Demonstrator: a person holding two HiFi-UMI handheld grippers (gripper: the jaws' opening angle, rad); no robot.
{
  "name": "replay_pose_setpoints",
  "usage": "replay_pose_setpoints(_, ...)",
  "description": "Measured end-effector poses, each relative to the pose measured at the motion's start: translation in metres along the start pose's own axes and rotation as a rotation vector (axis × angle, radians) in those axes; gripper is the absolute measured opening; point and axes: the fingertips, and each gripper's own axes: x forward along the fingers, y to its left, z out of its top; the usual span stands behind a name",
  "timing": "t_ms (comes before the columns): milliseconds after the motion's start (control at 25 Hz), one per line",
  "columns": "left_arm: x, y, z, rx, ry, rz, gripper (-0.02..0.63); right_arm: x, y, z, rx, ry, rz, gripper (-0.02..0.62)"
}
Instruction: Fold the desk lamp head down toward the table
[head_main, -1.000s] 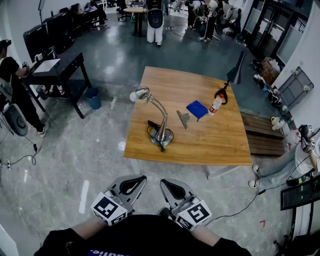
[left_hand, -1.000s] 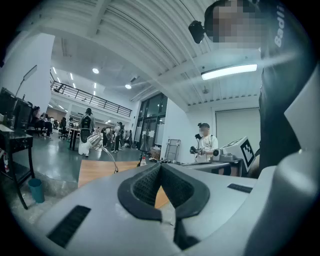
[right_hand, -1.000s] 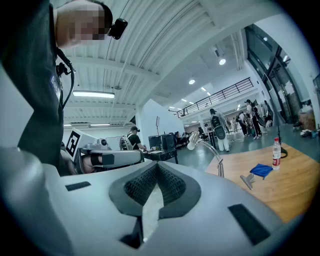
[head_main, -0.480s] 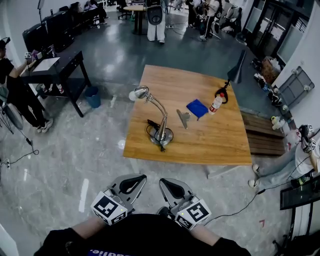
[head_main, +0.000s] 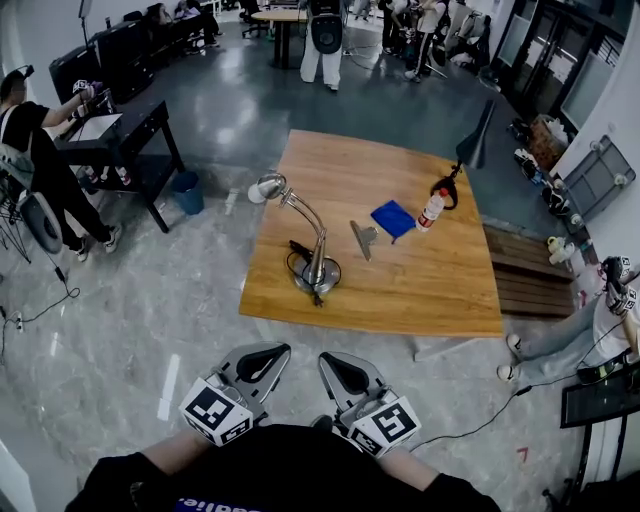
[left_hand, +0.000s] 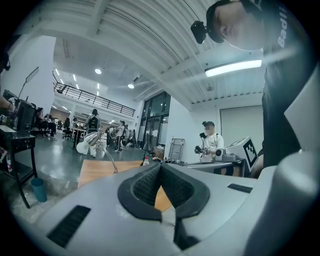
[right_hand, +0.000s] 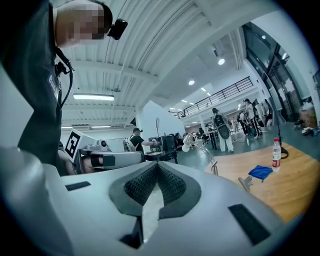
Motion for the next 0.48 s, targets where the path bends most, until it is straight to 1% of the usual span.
replay_pose_setpoints(280,0.032,-0.004,-0.004,0.009,0.000,0.086,0.008,-0.015,-0.034,-0.001,-0.015,-0.001,0.052,0.005)
replay_pose_setpoints(480,0.043,-0.005,-0.004,0.001,-0.005,0.139,0.008,-0.024,-0.051,-0.004,-0.019,0.009,0.073,0.005)
